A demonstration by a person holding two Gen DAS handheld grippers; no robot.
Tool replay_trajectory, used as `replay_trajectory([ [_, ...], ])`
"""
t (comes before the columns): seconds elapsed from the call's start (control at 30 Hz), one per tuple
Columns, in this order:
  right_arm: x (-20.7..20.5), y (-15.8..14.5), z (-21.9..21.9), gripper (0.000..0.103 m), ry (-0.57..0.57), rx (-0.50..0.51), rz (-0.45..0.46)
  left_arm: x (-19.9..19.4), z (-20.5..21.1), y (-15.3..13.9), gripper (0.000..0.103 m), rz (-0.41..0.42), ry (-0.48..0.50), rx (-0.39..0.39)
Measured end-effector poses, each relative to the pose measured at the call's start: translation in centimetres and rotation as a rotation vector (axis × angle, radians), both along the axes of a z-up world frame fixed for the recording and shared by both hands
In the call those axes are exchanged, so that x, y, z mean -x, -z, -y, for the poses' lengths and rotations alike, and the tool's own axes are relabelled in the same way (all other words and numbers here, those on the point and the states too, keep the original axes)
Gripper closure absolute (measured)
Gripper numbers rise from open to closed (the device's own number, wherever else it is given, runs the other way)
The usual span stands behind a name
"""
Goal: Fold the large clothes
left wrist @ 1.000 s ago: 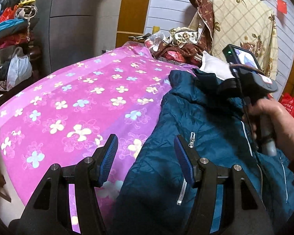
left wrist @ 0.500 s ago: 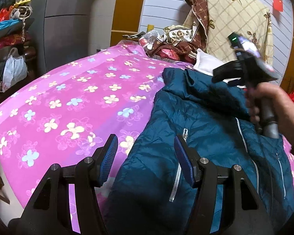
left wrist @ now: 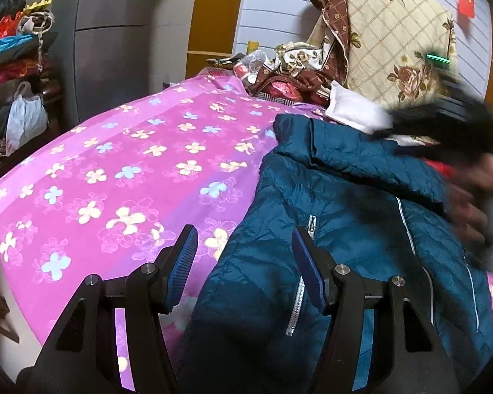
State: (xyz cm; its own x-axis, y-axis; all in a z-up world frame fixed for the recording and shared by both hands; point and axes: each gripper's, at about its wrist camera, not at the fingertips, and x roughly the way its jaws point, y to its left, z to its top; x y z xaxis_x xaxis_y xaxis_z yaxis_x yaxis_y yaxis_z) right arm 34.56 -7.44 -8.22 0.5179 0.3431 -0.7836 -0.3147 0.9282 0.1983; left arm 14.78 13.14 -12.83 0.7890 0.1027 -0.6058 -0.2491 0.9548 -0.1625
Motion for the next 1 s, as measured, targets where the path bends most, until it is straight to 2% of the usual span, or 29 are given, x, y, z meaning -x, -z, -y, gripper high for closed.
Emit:
replay_trajectory([
  [0.1,7.2,-2.3,7.9,0.053,0.068,-0.040,0.016,0.8,-0.5,-0.4,0.043,0.012,-0.020,0.000],
  [0.2,13.9,-3.5,16.0,0.050,0.195,-0.055,0.019,1.9,-1.4,-0.8,0.043,-0.006,-0.034,0.043],
  [0.23,15.8,-3.4,18.3,0.048,0.236,-0.052,0.018,2.3,-1.8,-1.0,0.043,-0.014,-0.039,0.058],
  [0.3,20.0,-2.7,23.4,0.034,0.336,-0.025,0.020,3.4,-2.8,-1.3,0.043,-0.033,-0.052,0.094],
  [0.4,25.2,-0.9,29.0,0.034,0.469,0.041,0.073,4.6,-4.4,-1.4,0.043,-0.069,-0.074,0.124],
  [0.47,27.2,0.6,31.4,0.034,0.528,0.070,0.072,5.0,-5.2,-1.2,0.043,-0.108,-0.091,0.114],
  [0.57,27.9,2.7,33.6,0.034,0.538,0.024,-0.005,5.0,-6.1,-0.5,0.043,-0.163,-0.067,0.160],
  [0.73,27.2,5.0,35.3,0.034,0.532,-0.112,-0.074,2.9,-6.9,2.2,0.043,-0.283,0.019,0.315],
  [0.83,26.0,6.3,34.9,0.034,0.511,-0.128,-0.104,1.5,-6.5,3.0,0.043,-0.313,0.070,0.334],
  [1.0,24.6,8.1,34.5,0.034,0.499,-0.165,-0.140,-0.6,-6.1,4.1,0.043,-0.327,0.163,0.443],
])
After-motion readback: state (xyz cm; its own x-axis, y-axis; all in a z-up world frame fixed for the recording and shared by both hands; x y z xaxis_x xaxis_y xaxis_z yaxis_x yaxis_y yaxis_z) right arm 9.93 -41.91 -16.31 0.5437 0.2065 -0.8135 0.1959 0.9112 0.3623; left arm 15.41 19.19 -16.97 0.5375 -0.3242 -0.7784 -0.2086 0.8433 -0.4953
